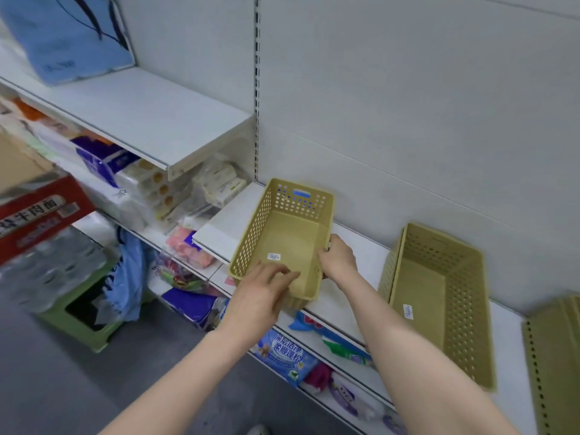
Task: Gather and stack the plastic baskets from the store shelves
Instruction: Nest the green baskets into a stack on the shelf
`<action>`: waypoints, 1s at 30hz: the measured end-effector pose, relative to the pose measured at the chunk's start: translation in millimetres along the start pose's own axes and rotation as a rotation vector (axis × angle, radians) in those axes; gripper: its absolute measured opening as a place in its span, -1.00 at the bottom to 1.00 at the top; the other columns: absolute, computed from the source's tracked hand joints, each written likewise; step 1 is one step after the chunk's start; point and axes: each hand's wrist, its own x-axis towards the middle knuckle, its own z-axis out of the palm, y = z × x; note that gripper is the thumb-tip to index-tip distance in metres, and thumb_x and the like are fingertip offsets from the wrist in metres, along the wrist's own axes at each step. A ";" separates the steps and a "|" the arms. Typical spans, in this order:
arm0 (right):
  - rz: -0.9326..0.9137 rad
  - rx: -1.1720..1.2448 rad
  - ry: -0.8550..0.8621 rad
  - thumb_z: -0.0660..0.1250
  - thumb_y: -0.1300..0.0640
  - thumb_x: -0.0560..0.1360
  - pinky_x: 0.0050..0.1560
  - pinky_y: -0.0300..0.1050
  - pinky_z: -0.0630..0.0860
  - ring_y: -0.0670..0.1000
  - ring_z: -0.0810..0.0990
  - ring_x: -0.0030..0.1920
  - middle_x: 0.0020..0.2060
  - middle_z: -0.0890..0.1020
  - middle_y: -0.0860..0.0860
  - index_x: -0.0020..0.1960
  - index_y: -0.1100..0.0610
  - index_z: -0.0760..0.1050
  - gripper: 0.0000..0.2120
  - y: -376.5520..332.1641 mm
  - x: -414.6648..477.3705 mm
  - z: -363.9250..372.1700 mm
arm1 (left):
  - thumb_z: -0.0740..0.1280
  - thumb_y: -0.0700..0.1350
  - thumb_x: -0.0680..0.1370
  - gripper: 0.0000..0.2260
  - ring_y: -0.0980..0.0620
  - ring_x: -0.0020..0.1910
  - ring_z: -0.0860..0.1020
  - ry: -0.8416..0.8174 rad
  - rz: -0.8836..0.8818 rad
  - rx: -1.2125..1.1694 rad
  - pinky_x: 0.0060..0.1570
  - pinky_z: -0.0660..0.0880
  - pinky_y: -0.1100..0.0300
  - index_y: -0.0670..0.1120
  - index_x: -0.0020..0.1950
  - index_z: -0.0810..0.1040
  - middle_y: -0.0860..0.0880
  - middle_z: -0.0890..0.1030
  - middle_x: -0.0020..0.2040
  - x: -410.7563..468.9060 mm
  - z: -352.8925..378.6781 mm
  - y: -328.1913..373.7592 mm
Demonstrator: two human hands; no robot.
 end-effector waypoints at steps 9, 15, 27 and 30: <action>-0.211 0.042 0.555 0.19 0.20 0.57 -0.02 0.07 0.53 0.24 0.64 0.00 0.04 0.68 0.18 0.28 0.14 0.43 -0.71 37.5 -47.0 -141.5 | 0.19 -0.04 0.64 -0.66 0.07 0.26 0.45 0.230 -0.298 -0.452 0.27 0.37 0.15 -0.04 0.41 0.41 -0.04 0.44 0.33 81.6 -27.7 25.8; -0.095 0.095 0.707 0.17 0.17 0.58 0.13 0.13 0.53 0.20 0.60 0.11 0.13 0.65 0.15 0.33 0.10 0.45 -0.66 92.7 -93.2 -223.4 | 0.15 0.03 0.64 -0.62 0.09 0.21 0.48 -0.090 -0.267 -0.594 0.21 0.37 0.21 -0.05 0.44 0.40 -0.01 0.49 0.37 121.7 24.4 74.7; 0.178 -0.111 0.491 0.19 0.18 0.61 -0.14 -0.10 0.39 0.13 0.57 -0.10 0.07 0.67 0.16 0.37 0.14 0.43 -0.66 177.5 -103.7 -195.4 | -0.02 0.41 0.52 -0.38 -0.03 0.19 0.54 -0.654 -0.585 -0.943 0.21 0.51 -0.03 0.09 0.38 0.44 0.11 0.53 0.23 143.0 76.4 139.1; 0.222 -0.171 0.450 0.16 0.17 0.57 -0.06 0.01 0.55 0.17 0.62 -0.03 0.07 0.68 0.14 0.31 0.09 0.44 -0.67 183.2 -98.7 -184.3 | 0.01 0.36 0.55 -0.49 0.05 0.10 0.58 -0.681 -0.547 -0.929 0.07 0.56 0.06 0.10 0.24 0.51 0.12 0.61 0.10 139.2 79.1 145.8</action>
